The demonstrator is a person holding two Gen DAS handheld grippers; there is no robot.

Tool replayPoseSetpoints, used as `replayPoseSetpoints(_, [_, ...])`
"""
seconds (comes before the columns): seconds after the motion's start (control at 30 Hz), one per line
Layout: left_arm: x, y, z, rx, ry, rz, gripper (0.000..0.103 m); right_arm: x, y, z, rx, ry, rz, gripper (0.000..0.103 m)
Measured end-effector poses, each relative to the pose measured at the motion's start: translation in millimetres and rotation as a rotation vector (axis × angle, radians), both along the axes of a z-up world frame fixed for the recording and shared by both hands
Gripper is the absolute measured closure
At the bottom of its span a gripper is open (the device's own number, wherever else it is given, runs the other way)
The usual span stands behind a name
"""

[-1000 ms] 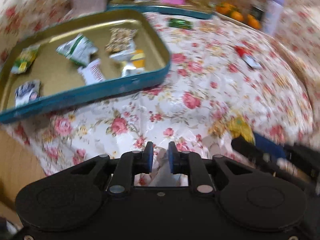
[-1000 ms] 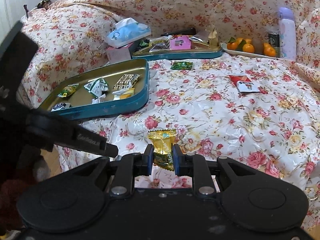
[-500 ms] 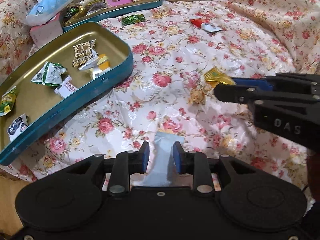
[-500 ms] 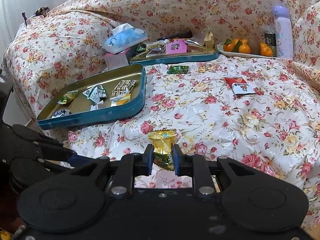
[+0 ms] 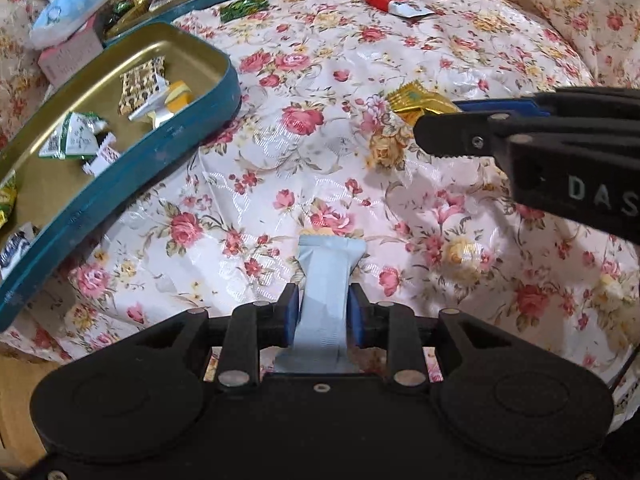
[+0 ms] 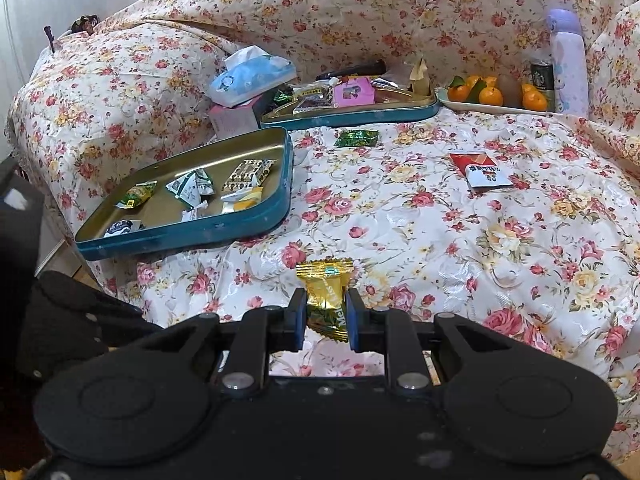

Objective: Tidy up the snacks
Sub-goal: 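Carry the white packet and gold candy over the gold tin tray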

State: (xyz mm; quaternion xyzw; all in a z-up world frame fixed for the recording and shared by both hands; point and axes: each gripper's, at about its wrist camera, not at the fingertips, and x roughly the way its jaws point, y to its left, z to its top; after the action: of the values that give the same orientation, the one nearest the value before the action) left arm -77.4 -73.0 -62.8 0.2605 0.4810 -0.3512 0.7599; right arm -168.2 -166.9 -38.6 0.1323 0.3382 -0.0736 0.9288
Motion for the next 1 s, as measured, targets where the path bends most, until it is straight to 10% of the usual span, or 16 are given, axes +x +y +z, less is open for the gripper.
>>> replayPoseSetpoints(1.0, [111.8, 91.4, 98.7, -0.224, -0.123, 0.493, 0.075, 57.3, 36.6, 42.1, 0.022, -0.091, 0.127, 0.081])
